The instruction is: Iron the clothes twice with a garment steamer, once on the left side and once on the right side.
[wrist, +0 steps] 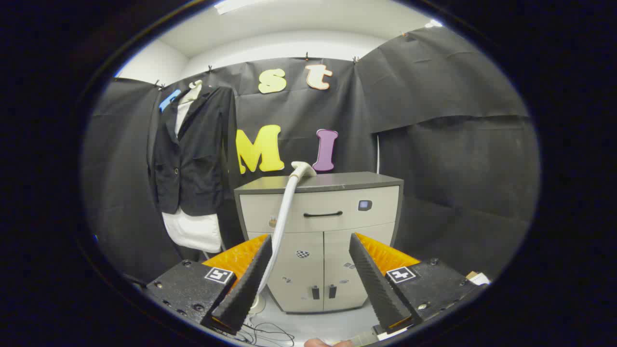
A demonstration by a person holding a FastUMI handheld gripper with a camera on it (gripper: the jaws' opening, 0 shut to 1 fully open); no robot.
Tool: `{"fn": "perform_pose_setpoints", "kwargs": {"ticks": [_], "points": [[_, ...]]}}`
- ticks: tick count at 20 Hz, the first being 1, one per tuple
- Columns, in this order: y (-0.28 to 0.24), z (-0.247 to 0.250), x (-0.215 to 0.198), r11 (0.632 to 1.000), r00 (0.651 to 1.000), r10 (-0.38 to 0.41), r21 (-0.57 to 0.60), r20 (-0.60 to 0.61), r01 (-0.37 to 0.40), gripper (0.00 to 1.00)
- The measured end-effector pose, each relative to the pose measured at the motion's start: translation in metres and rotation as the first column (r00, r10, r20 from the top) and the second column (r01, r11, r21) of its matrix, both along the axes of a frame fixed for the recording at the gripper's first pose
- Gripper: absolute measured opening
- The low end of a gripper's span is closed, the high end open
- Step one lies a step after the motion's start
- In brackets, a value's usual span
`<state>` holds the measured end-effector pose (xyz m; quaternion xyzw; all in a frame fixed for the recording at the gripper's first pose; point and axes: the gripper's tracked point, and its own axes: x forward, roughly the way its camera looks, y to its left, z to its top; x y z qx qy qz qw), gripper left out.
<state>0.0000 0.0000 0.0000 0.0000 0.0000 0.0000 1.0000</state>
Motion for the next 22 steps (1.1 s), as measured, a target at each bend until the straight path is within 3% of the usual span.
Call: {"fn": "perform_pose_setpoints", "kwargs": {"ticks": [3, 13, 22], "points": [[0.0, -0.012, 0.007, 1.0, 0.997, 0.005, -0.015, -0.072, -0.006, 1.0], [0.007, -0.022, 0.011, 1.0, 0.989, 0.021, 0.02, -0.149, -0.018, 1.0], [0.011, -0.026, 0.002, 1.0, 0.993, -0.019, 0.011, -0.113, 0.02, 1.0]]}}
